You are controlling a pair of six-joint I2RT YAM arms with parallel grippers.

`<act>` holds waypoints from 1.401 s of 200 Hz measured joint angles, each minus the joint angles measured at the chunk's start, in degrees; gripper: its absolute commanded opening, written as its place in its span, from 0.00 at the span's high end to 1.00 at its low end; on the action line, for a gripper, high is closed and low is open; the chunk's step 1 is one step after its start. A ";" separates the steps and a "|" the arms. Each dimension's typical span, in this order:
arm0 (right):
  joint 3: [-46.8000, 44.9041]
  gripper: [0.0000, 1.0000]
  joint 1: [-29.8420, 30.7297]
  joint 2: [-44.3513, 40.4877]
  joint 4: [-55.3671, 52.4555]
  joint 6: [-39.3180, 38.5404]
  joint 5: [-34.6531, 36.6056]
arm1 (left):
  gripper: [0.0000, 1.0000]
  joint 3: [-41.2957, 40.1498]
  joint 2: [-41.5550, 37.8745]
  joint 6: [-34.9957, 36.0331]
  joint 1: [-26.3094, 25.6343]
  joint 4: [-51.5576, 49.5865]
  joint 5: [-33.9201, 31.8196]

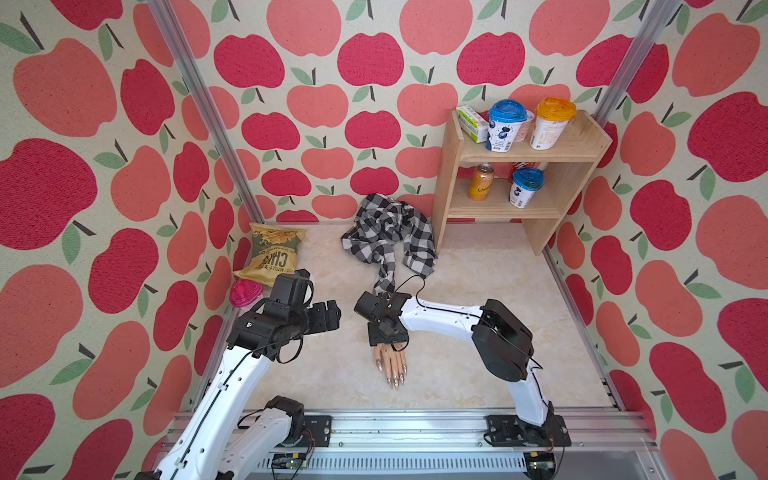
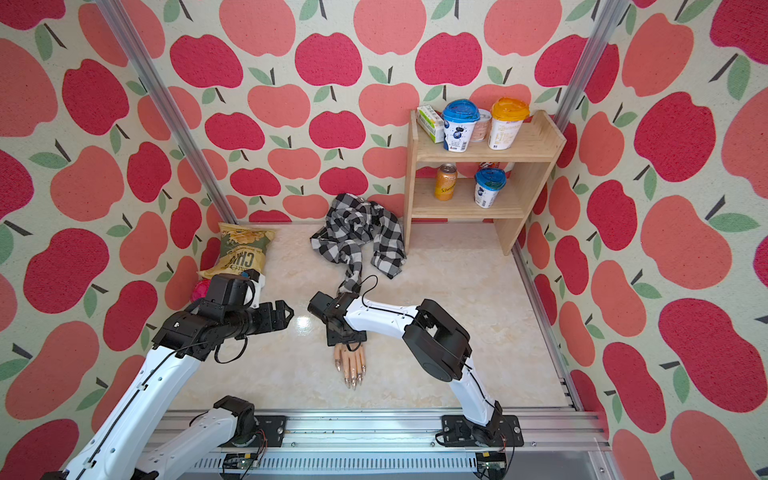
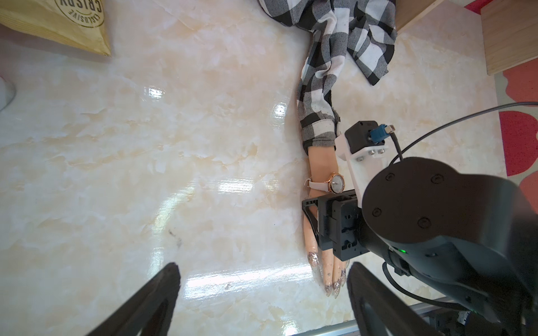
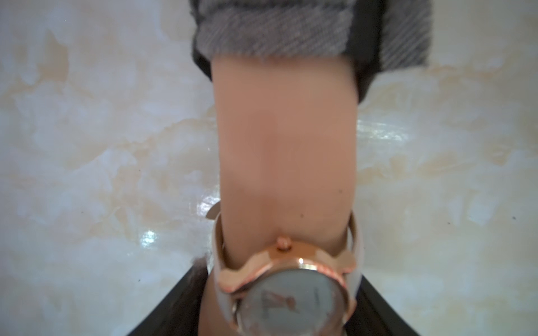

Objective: Take off the watch
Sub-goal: Adjust the hand at the center of the board.

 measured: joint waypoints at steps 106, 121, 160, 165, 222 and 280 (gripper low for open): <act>-14.38 0.51 -7.08 -17.16 14.34 -6.86 -20.20 | 0.07 -11.54 -1.86 -4.74 2.62 19.69 23.82; -17.68 0.51 -8.81 -20.20 17.35 -6.82 -24.48 | 0.09 -14.32 -1.38 -6.78 2.62 23.47 25.92; -24.22 0.52 -12.90 -25.38 24.44 -5.92 -32.89 | 0.13 -19.89 1.66 -12.92 2.80 36.04 30.23; -24.90 0.52 -13.14 -25.81 25.29 -5.73 -33.64 | 0.13 -20.04 2.36 -13.42 2.78 37.16 30.51; -31.06 0.52 -15.26 -29.14 34.91 -1.99 -39.91 | 0.12 -21.20 11.43 -20.28 -0.11 46.71 30.97; -31.61 0.54 -16.81 -31.80 41.31 -0.76 -42.10 | 0.11 -21.18 15.63 -24.20 -2.38 45.94 29.20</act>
